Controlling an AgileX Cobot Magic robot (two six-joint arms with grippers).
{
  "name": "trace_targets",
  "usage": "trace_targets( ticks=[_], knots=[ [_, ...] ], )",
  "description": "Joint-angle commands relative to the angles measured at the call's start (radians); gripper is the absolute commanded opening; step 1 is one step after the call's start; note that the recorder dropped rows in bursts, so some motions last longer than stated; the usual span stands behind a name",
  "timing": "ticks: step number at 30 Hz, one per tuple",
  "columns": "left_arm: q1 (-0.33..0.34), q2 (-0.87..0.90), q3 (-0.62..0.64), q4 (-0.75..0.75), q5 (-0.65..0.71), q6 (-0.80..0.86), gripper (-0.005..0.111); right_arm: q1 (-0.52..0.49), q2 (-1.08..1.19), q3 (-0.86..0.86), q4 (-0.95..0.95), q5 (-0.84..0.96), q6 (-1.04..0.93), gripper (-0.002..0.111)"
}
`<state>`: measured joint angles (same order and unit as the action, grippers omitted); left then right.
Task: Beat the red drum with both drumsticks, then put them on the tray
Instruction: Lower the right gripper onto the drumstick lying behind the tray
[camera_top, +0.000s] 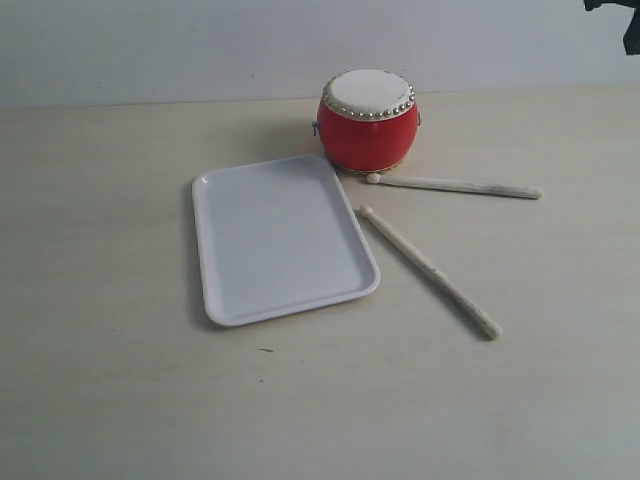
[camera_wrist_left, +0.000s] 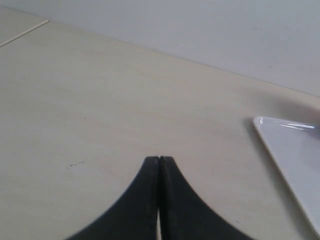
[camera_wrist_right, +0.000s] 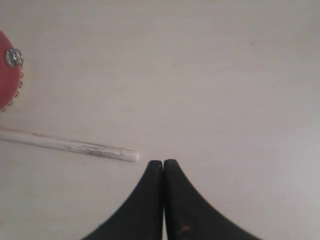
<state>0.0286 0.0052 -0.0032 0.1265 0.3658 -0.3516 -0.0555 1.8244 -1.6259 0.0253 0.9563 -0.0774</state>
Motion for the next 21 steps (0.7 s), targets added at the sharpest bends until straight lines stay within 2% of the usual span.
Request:
trace_targets(
  ticks=[1, 9, 16, 19, 21],
  knots=[
    [-0.007, 0.002, 0.003, -0.007, -0.002, 0.004, 0.000, 0.002, 0.025, -0.009, 0.043, -0.006, -0.065, 0.000],
    [-0.007, 0.002, 0.003, -0.007, -0.002, 0.004, 0.000, 0.095, 0.082, -0.009, 0.067, 0.072, -0.286, 0.000],
    [-0.007, 0.002, 0.003, -0.007, -0.002, 0.004, 0.000, 0.137, 0.174, -0.017, -0.062, 0.063, -0.499, 0.000],
    [-0.007, 0.002, 0.003, -0.007, -0.002, 0.004, 0.000, 0.137, 0.241, -0.084, -0.057, 0.083, -0.580, 0.000],
    [-0.007, 0.002, 0.003, -0.007, -0.002, 0.004, 0.000, 0.137, 0.300, -0.172, -0.007, 0.160, -0.675, 0.000]
  ],
)
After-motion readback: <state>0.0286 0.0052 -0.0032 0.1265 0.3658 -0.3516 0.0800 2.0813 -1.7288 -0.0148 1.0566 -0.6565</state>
